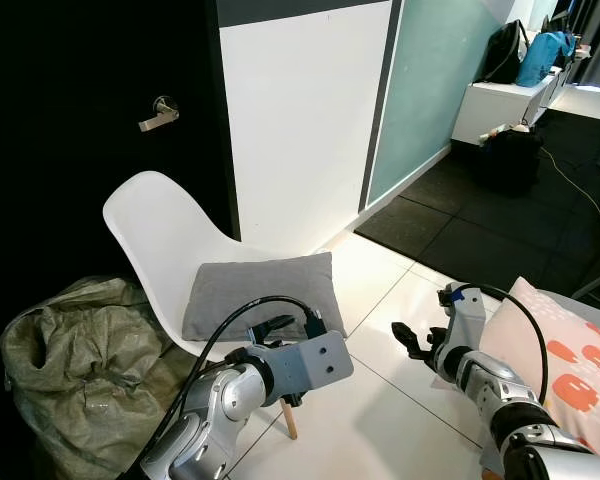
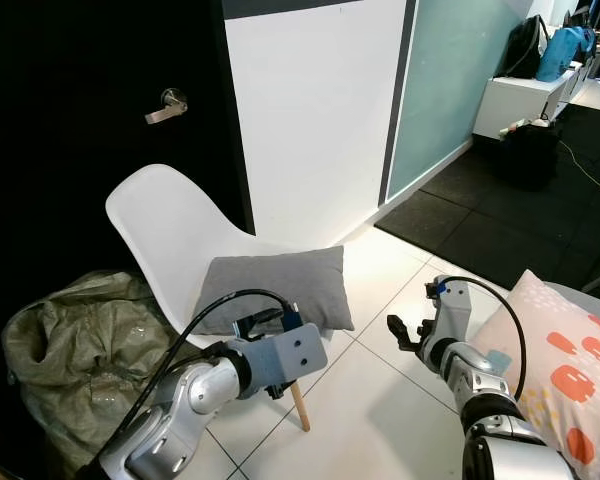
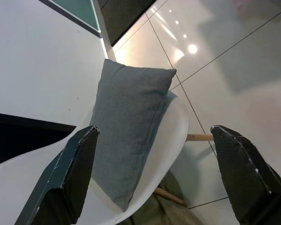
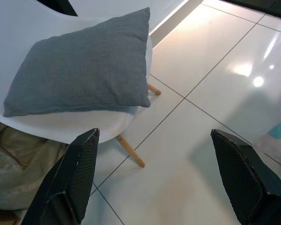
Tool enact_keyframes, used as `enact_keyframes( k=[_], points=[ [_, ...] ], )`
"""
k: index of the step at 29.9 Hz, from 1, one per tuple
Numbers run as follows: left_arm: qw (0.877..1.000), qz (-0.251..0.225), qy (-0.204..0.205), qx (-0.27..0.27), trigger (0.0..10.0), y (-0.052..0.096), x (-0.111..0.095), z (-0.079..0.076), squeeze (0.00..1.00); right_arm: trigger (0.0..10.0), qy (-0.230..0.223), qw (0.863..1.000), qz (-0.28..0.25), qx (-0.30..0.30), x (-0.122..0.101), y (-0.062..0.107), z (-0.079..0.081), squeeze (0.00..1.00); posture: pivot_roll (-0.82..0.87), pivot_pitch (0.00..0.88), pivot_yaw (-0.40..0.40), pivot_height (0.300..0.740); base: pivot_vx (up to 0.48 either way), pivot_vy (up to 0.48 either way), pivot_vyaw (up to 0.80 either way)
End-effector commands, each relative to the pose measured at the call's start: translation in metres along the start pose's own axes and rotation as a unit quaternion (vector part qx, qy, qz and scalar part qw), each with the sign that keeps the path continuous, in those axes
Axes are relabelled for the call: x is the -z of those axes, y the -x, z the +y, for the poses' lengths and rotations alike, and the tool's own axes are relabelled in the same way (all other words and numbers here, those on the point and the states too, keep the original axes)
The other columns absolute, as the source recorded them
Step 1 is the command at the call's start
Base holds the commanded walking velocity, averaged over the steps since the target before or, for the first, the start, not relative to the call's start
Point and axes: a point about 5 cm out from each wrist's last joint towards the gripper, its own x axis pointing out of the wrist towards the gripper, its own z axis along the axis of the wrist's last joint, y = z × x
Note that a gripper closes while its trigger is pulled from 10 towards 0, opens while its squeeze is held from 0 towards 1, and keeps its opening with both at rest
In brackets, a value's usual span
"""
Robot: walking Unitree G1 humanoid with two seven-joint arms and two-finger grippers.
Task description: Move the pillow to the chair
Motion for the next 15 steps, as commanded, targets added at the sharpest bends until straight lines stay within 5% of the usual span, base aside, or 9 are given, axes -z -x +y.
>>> enact_keyframes(
  k=[1,15],
  points=[
    [1.0,0.004,-0.009,0.002,10.0,0.0019,0.001,-0.0023,0.0,10.0,-0.006,1.0,-0.003,0.001,-0.0022,0.0009,-0.002,0.0,-0.2,0.023,-0.002,0.734,0.0,0.0,0.0],
    [1.0,0.003,-0.008,0.002,10.0,0.0023,-0.0001,-0.0028,0.0,10.0,-0.006,1.0,-0.003,-0.003,-0.0029,0.0007,-0.0013,0.0,-0.19,0.033,-0.008,0.734,0.0,0.0,0.0]
  ],
)
